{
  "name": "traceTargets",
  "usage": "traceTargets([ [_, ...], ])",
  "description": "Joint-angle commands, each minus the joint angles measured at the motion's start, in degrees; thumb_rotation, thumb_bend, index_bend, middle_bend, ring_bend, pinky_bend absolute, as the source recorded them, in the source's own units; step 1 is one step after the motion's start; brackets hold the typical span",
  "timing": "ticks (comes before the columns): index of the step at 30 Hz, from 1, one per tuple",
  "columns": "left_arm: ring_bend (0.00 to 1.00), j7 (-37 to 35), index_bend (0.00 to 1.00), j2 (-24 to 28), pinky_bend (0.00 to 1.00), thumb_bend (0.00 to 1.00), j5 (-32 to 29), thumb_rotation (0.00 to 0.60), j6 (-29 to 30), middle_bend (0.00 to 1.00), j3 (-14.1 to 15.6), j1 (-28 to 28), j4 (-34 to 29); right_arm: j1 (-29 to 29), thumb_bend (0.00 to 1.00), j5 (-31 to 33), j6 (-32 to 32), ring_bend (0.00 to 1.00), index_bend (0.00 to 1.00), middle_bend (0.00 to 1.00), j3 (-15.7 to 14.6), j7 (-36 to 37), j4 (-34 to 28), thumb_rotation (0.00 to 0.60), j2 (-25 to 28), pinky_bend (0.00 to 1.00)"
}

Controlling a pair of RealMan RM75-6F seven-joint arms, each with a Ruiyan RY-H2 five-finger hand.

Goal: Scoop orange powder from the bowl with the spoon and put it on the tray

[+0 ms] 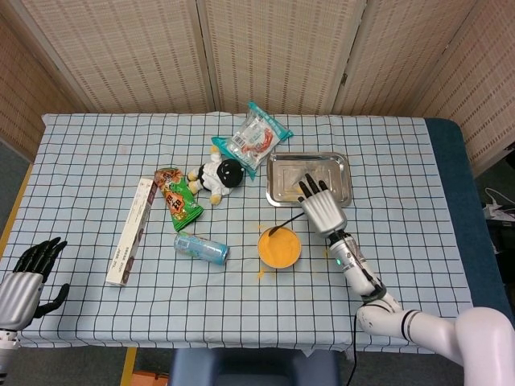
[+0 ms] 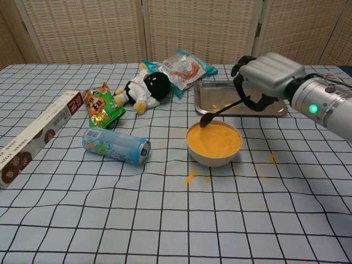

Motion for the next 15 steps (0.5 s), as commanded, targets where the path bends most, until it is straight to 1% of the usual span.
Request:
traceTargets([
  [1,0.0,0.18,0.0,-0.03,0.08,0.44,-0.01,0.6,-0.05,0.0,-0.02,-0.03,-0.07,0.54,0.73,-0.29,-1.09,0.05,0.99,0.19,-0.67,0.29,1.59,0.6,-0.99,0.26],
  [3,0.0,0.37,0.0,-0.09,0.08,0.44,-0.06,0.6,-0.12,0.0,-0.01,-0.05,-0.06,0.65,0.73,-0.84,-1.46,0.05,0.99,0.19,-1.27,0.37,2.06,0.6,-1.2,0.26],
  [6,0.0,0.63,0.0,-0.13,0.08,0.44,-0.11,0.6,-0.18,0.0,0.01,-0.05,-0.15,0.52,0.73,-1.8,-1.77,0.05,1.0,0.19,-2.29,0.32,1.17,0.6,-0.55,0.26],
  [12,0.0,0.83,0.0,-0.1,0.08,0.44,0.31,0.6,0.08,0.0,0.15,0.0,-0.43,-0.43,0.73,-3.29,-1.78,0.05,1.0,0.19,-4.62,-2.6,-4.91,0.6,3.78,0.26],
  [14,0.0,1.92,0.0,0.98,0.08,0.44,1.54,0.6,4.81,0.0,1.66,3.35,-1.95,-0.76,0.73,-3.18,-1.97,0.05,1.0,0.19,-5.19,-4.04,-7.48,0.6,5.55,0.26],
  [15,0.0,2.9,0.0,-0.53,0.08,0.44,-0.37,0.6,0.74,0.0,-0.46,0.25,-1.86,-1.05,0.73,-3.01,-1.99,0.05,1.0,0.19,-5.57,-5.0,-9.35,0.6,6.78,0.26],
])
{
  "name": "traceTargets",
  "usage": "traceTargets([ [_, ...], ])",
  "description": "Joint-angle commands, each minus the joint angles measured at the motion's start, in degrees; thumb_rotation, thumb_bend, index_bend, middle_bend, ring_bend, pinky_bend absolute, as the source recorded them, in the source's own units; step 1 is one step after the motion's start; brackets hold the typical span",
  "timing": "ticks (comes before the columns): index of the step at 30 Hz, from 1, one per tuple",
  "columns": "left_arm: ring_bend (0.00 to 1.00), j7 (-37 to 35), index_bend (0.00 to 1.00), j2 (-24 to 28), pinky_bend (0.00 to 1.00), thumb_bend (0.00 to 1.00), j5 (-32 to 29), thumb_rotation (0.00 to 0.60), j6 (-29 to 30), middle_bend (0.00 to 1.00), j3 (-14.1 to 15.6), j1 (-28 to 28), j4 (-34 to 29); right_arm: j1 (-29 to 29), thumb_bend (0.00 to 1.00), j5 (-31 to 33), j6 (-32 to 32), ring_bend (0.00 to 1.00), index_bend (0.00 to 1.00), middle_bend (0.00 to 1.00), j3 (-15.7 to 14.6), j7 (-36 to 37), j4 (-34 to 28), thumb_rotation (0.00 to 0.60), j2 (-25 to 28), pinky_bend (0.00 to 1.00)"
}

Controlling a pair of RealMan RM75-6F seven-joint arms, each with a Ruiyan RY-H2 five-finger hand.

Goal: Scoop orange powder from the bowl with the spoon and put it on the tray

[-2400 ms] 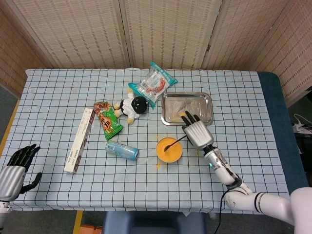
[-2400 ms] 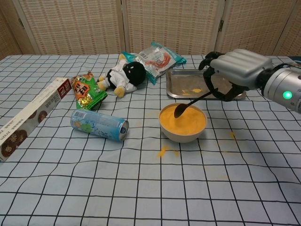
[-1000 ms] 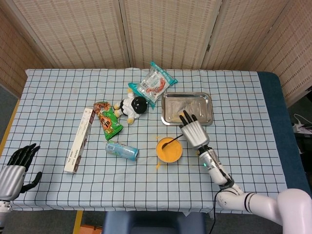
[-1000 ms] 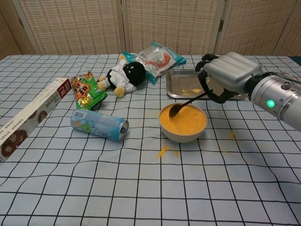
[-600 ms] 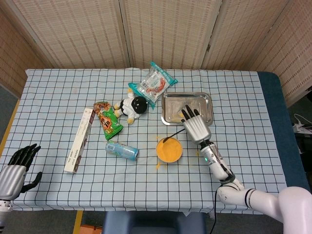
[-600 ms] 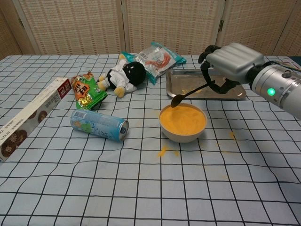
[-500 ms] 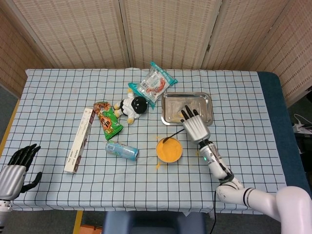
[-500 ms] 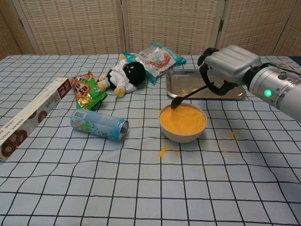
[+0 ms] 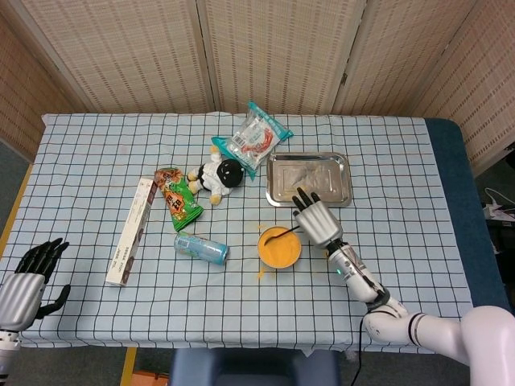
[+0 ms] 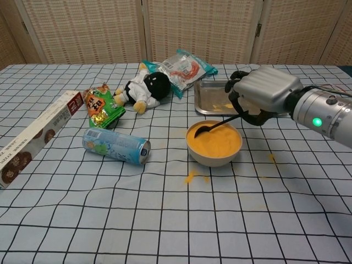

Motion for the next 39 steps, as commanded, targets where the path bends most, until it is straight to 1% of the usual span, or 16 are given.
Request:
traceTargets([
  [1,0.0,2.17,0.0,-0.86,0.08,0.44,-1.52,0.6,-0.61,0.0,-1.2,-0.52,-1.12,-1.0,0.73,0.12,-0.19,0.05,1.0,0.19,-1.53,-3.23,-5.7,0.6,4.05,0.26],
  [2,0.0,2.43,0.0,-0.82,0.08,0.44,-1.57,0.6,-0.64,0.0,-1.3,-0.6,-1.44,-1.3,0.73,0.41,-0.04,0.05,1.0,0.19,-1.69,-3.89,-7.45,0.6,5.08,0.26],
  [5,0.0,2.45,0.0,-0.31,0.08,0.44,-0.98,0.6,-0.51,0.0,-0.85,-0.43,-2.14,-2.04,0.73,0.6,1.34,0.05,1.0,0.19,-1.67,-4.77,-10.19,0.6,6.53,0.26],
  [9,0.0,1.9,0.0,0.0,0.08,0.44,-0.22,0.6,-0.34,0.0,-0.49,-0.39,-2.14,-2.8,0.73,0.59,3.58,0.05,1.0,0.19,-0.93,-4.39,-10.63,0.6,6.35,0.26],
  [14,0.0,1.74,0.0,0.01,0.08,0.44,0.01,0.6,-0.23,0.0,-0.45,-0.41,-2.03,-3.23,0.73,-1.12,6.89,0.05,1.0,0.19,0.02,-3.08,-7.7,0.6,3.76,0.27],
  [18,0.0,1.48,0.0,-0.03,0.08,0.44,0.01,0.6,-0.18,0.0,-0.48,-0.42,-1.73,-3.45,0.73,-3.45,9.08,0.06,1.0,0.19,0.1,-1.06,-4.48,0.6,1.26,0.27],
  [21,0.0,1.27,0.0,-0.04,0.08,0.44,-0.06,0.6,-0.19,0.0,-0.54,-0.45,-1.55,-3.72,0.73,-4.23,9.83,0.06,0.99,0.19,0.15,0.51,-2.44,0.6,-0.13,0.27],
  [24,0.0,1.04,0.0,-0.02,0.08,0.44,-0.14,0.6,-0.31,0.0,-0.57,-0.51,-1.4,-3.93,0.73,-3.88,10.34,0.06,0.99,0.19,1.1,2.52,-0.2,0.6,-1.62,0.27],
  [28,0.0,0.92,0.0,-0.07,0.08,0.44,-0.3,0.6,-0.58,0.0,-0.56,-0.6,-1.22,-3.59,0.73,-1.2,9.68,0.06,0.98,0.19,3.96,6.04,4.51,0.6,-4.37,0.27],
  [29,0.0,0.88,0.0,-0.06,0.08,0.44,-0.31,0.6,-0.57,0.0,-0.57,-0.6,-1.2,-3.18,0.73,0.33,8.87,0.06,0.97,0.19,5.29,7.01,6.66,0.6,-5.44,0.27],
  [31,0.0,0.91,0.0,-0.08,0.08,0.44,-0.37,0.6,-0.68,0.0,-0.59,-0.66,-1.18,-2.21,0.73,2.27,7.41,0.06,0.97,0.19,7.04,8.0,10.51,0.6,-7.19,0.27],
  [35,0.0,1.01,0.0,-0.17,0.08,0.44,-0.58,0.6,-0.94,0.0,-0.66,-0.78,-1.14,0.52,0.73,5.34,4.55,0.06,0.97,0.19,10.29,10.38,20.36,0.6,-11.76,0.28],
  [38,0.0,0.96,0.0,-0.48,0.08,0.44,-0.65,0.6,-0.89,0.0,-0.78,-0.84,-0.7,3.77,0.73,7.94,1.41,0.07,0.97,0.19,13.29,13.22,30.3,0.6,-16.45,0.28],
  [39,0.0,0.92,0.0,-0.52,0.08,0.44,-0.67,0.6,-0.9,0.0,-0.8,-0.85,-0.61,4.36,0.73,8.16,0.95,0.07,0.96,0.2,13.61,13.67,32.09,0.6,-17.26,0.28],
])
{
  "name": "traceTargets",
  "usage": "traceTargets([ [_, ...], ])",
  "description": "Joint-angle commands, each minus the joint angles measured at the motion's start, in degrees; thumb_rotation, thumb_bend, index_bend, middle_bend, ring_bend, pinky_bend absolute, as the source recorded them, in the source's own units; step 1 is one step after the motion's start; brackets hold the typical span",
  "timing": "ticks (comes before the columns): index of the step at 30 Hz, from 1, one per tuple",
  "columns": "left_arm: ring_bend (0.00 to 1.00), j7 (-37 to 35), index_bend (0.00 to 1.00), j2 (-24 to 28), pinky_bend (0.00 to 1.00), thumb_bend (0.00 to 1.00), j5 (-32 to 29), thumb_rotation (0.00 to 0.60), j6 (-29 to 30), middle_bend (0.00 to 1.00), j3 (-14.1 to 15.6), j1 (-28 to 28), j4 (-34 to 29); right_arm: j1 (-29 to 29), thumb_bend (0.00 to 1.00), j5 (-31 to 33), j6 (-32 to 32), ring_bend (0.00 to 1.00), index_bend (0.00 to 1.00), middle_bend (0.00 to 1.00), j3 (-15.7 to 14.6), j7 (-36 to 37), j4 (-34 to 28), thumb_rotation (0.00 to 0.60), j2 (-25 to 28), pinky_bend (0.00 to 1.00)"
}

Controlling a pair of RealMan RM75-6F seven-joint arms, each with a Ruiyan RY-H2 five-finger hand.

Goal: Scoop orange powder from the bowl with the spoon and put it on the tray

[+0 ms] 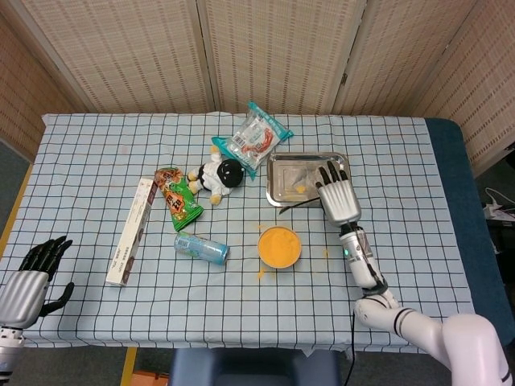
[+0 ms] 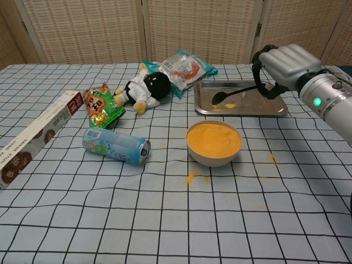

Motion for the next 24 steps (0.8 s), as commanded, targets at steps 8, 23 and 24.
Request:
traceTargets([
  [8,0.0,-0.4,0.0,-0.2,0.08,0.44,-0.72,0.6,-0.24,0.0,-0.3,-0.07,0.72,10.45,0.73,7.76,-13.16,0.07,0.6,0.19,7.74,6.52,27.6,0.6,-13.37,0.28],
  [23,0.0,-0.33,0.0,-0.04,0.08,0.44,-0.32,0.6,-0.14,0.0,-0.12,-0.13,0.3,6.22,0.34,4.61,-7.23,0.0,0.0,0.0,5.85,10.94,21.12,0.6,-8.16,0.16],
  [24,0.0,-0.42,0.0,0.0,0.08,0.44,-0.25,0.6,0.07,0.0,-0.12,-0.05,0.3,3.99,0.33,3.78,-4.58,0.0,0.0,0.0,5.11,11.11,16.37,0.6,-5.91,0.15],
])
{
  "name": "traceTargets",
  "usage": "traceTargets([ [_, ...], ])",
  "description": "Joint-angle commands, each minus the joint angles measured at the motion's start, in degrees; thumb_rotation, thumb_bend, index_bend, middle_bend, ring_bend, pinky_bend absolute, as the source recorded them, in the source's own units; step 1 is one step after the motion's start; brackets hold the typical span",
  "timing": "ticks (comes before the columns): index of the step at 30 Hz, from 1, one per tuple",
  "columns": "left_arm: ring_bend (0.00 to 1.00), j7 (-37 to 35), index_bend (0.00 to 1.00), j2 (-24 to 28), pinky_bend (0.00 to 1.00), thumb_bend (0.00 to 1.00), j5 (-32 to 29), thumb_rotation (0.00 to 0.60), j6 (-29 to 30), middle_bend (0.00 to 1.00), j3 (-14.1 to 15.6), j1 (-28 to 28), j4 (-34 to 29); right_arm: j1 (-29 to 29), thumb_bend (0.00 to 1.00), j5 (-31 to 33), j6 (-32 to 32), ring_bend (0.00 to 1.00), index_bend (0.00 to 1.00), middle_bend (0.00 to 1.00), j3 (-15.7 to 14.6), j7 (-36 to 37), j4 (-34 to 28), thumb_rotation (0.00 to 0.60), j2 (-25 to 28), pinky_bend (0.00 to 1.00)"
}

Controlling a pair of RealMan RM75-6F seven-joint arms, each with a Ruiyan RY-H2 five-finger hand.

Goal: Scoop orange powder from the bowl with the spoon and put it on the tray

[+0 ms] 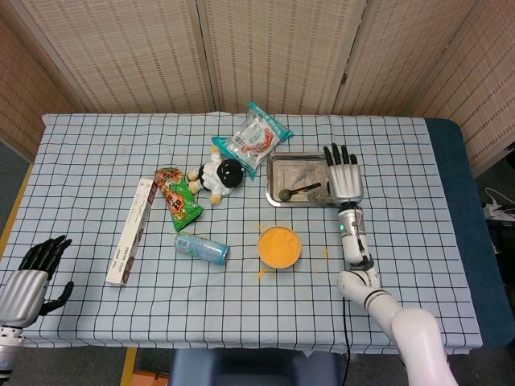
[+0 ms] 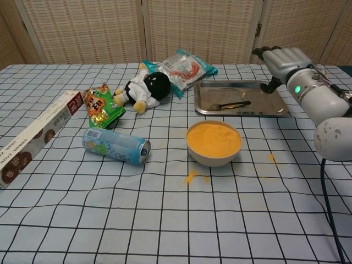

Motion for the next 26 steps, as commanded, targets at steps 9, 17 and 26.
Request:
traceTargets([
  [9,0.0,-1.63,0.0,-2.64,0.09,0.44,-1.87,0.6,1.14,0.0,-2.01,-0.15,4.68,-27.39,0.33,-7.16,20.75,0.0,0.0,0.0,-16.32,-8.26,-65.76,0.6,35.29,0.0],
  [17,0.0,1.81,0.0,-2.87,0.08,0.44,-1.17,0.6,3.08,0.0,-1.95,0.54,3.46,-40.08,0.33,-16.64,35.19,0.0,0.0,0.0,-25.4,-5.04,-74.69,0.6,42.65,0.0],
  [26,0.0,4.13,0.0,-2.93,0.08,0.44,-0.6,0.6,3.99,0.0,-1.78,0.94,2.1,-42.68,0.33,-17.71,35.75,0.0,0.0,0.0,-25.17,-1.96,-74.7,0.6,45.14,0.0],
])
